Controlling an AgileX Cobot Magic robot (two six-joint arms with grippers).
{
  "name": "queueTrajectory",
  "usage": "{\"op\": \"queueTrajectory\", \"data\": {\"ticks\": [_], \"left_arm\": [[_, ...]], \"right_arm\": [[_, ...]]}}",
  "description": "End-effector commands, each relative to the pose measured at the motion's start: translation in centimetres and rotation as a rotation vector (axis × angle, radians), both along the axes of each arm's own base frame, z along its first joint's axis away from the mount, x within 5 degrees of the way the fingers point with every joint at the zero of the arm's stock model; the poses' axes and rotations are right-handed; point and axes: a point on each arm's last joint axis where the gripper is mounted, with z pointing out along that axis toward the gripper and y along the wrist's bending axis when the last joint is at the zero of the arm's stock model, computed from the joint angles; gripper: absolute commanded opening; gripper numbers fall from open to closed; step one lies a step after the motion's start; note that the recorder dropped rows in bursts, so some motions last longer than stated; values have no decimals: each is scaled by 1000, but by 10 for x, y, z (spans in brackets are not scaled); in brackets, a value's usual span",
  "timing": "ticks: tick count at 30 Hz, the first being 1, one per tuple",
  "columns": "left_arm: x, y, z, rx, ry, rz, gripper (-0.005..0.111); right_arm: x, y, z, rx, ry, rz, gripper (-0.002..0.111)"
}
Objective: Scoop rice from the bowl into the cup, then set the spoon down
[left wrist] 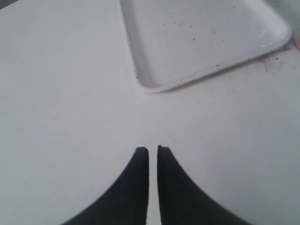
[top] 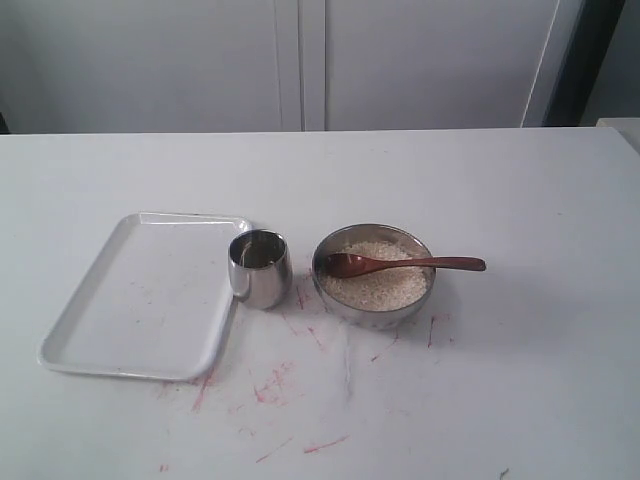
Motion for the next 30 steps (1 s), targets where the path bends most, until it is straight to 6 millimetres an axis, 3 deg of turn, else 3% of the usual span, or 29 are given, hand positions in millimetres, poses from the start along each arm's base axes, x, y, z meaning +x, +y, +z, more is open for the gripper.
{"op": "queueTrajectory", "data": {"ticks": [1,18,21,22,25,30], "left_arm": [[-1,0,-6,-5,45,-2,14],[-1,0,-6,-5,45,-2,14],[-1,0,-6,-5,45,-2,14],[-1,0,-6,-5,45,-2,14],[-1,0,-6,-5,45,-2,14],[-1,0,-6,-5,45,-2,14]], "right_arm": [[0,0,0,-6,-20,3,0],[0,3,35,-10,-400,39,0],[0,3,35,105,-414,45,0],[-1,3,37,241,-441,55,0],[-2,4,40,424,-475,73,0],[-5,5,50,566,-584,123,0]]}}
